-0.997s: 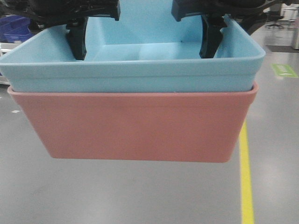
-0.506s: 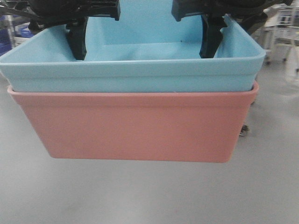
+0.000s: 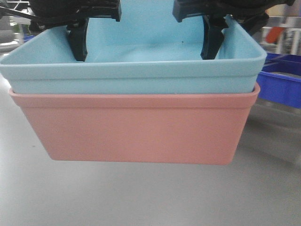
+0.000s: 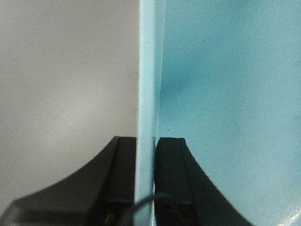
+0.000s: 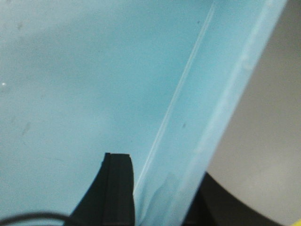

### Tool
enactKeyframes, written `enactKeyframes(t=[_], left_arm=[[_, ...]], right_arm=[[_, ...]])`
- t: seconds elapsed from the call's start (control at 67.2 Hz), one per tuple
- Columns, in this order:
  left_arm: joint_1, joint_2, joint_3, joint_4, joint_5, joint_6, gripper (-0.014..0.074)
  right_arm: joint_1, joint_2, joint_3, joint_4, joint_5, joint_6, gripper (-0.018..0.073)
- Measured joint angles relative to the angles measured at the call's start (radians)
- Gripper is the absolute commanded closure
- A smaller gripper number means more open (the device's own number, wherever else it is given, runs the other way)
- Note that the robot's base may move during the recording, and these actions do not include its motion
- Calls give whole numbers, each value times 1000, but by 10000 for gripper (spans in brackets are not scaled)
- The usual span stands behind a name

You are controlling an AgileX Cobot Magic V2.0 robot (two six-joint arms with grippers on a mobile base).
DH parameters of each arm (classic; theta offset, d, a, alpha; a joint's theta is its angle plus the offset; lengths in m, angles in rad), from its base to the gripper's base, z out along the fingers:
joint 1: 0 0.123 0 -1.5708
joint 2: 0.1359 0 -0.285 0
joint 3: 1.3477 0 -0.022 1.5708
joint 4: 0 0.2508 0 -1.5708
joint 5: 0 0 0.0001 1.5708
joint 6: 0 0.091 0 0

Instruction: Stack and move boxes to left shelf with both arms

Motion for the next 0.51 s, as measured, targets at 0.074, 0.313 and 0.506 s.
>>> enactKeyframes(t=[0.074, 0.313, 0.506], left_arm=[[0, 10, 0, 0, 0, 0, 599], [0, 16, 0, 0, -5, 0, 599], [0, 18, 0, 0, -6, 0, 599]], right_arm=[[0, 4, 0, -2, 0, 0, 504], [0, 9, 0, -11, 0, 0, 504], [0, 9, 0, -13, 4, 0, 504]])
